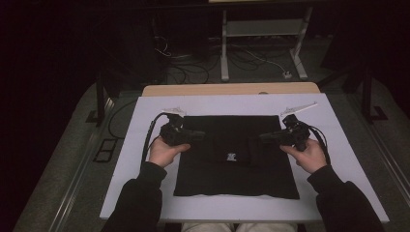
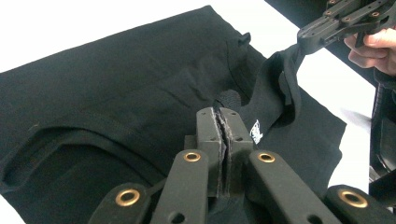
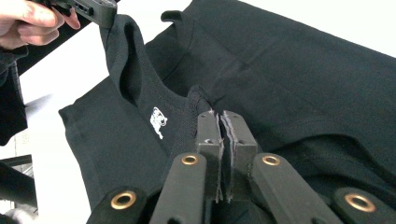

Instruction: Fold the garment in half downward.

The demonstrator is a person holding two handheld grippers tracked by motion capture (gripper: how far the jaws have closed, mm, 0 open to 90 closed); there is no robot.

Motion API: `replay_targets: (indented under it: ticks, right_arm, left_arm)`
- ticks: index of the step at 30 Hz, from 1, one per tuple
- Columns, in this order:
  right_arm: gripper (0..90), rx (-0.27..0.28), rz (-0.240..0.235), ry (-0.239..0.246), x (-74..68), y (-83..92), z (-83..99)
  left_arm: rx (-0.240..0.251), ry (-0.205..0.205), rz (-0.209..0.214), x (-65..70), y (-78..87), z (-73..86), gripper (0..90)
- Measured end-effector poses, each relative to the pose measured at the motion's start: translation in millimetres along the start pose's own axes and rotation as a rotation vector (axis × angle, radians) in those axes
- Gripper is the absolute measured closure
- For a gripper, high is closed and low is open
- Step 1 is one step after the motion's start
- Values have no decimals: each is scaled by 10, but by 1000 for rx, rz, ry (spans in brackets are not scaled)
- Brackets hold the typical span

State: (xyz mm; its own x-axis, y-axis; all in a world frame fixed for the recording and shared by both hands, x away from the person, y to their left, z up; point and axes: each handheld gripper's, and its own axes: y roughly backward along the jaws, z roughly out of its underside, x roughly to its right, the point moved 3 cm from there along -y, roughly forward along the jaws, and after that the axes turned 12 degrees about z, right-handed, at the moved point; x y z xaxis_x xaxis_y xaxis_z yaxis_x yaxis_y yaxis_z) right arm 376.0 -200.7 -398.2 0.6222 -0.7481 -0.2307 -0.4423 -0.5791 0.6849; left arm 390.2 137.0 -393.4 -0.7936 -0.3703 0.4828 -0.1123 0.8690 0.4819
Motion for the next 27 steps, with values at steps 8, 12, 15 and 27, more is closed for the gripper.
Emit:
replay_targets:
  ticks: [8, 12, 15, 27]
  right_arm:
    - [851, -9, -8, 3, -42, 26, 62]
    - [851, -20, -11, 3, -69, 26, 106]
    - [851, -30, -14, 5, -97, 21, 146]
    - [851, -38, -44, 13, -235, 148, 272]
  left_arm:
    - [-8, 11, 7, 46, 20, 94, 869]
    - [-20, 15, 11, 74, 6, 143, 869]
    - [-33, 13, 18, 115, 3, 163, 868]
    - [-60, -1, 36, 277, 25, 292, 869]
